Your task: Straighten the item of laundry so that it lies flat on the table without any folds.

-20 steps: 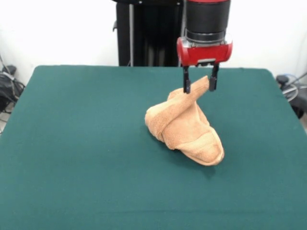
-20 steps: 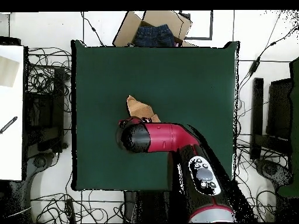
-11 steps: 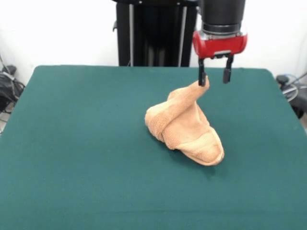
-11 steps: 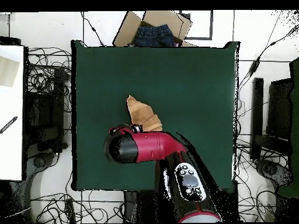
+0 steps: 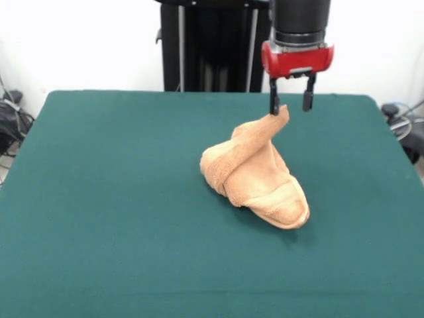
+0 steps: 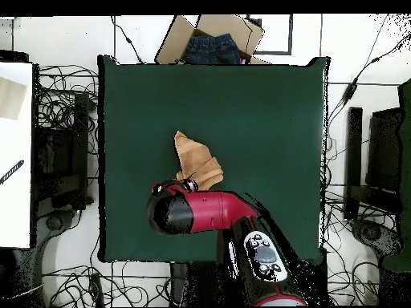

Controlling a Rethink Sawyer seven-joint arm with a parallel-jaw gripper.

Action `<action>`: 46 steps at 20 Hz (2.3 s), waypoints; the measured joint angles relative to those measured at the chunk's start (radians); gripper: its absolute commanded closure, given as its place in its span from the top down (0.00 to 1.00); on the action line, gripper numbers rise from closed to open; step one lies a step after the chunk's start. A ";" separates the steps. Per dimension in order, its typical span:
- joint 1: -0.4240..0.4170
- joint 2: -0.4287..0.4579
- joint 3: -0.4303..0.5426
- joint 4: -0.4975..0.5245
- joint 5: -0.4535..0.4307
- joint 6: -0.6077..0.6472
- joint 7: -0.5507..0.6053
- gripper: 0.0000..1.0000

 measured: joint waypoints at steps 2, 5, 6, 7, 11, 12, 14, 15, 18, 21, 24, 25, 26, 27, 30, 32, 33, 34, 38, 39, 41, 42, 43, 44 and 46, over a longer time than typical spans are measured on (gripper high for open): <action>-0.006 0.000 0.000 0.010 0.000 -0.004 0.000 1.00; -0.004 0.000 0.000 0.031 0.000 -0.016 0.000 1.00; -0.004 0.000 0.000 0.033 0.000 -0.018 0.000 1.00; 0.002 0.000 0.000 0.049 0.000 -0.030 0.000 1.00; 0.016 0.000 0.000 0.062 0.000 -0.051 0.000 1.00; 0.020 0.000 0.000 0.066 0.000 -0.059 0.000 1.00; 0.029 0.004 0.000 0.073 0.001 -0.082 0.000 1.00; 0.033 0.009 0.000 0.076 0.000 -0.097 0.000 1.00; 0.041 0.026 0.000 0.082 0.001 -0.139 0.000 1.00; 0.043 0.040 0.000 0.083 0.001 -0.164 0.000 1.00; 0.043 0.055 0.000 0.083 0.001 -0.171 0.000 1.00; 0.042 0.059 0.000 0.083 0.001 -0.171 0.000 1.00; 0.041 0.062 0.001 0.083 0.001 -0.171 0.000 1.00; 0.040 0.064 0.001 0.083 0.001 -0.171 0.000 1.00; 0.037 0.072 0.001 0.083 0.001 -0.171 0.000 1.00; 0.038 0.075 0.001 0.083 0.002 -0.171 0.000 1.00; 0.039 0.075 0.001 0.083 0.005 -0.171 0.000 1.00; 0.039 0.074 0.001 0.083 0.006 -0.171 0.000 1.00; 0.039 0.060 0.001 0.083 0.022 -0.162 0.000 1.00; 0.039 0.057 0.001 0.083 0.024 -0.159 0.000 1.00; 0.039 0.049 0.001 0.083 0.028 -0.146 0.000 1.00; 0.038 0.046 0.001 0.083 0.029 -0.140 0.000 1.00; 0.038 0.043 0.001 0.081 0.031 -0.128 0.000 1.00; 0.037 0.041 0.001 0.080 0.031 -0.121 0.000 1.00; 0.035 0.036 0.001 0.072 0.031 -0.090 0.000 1.00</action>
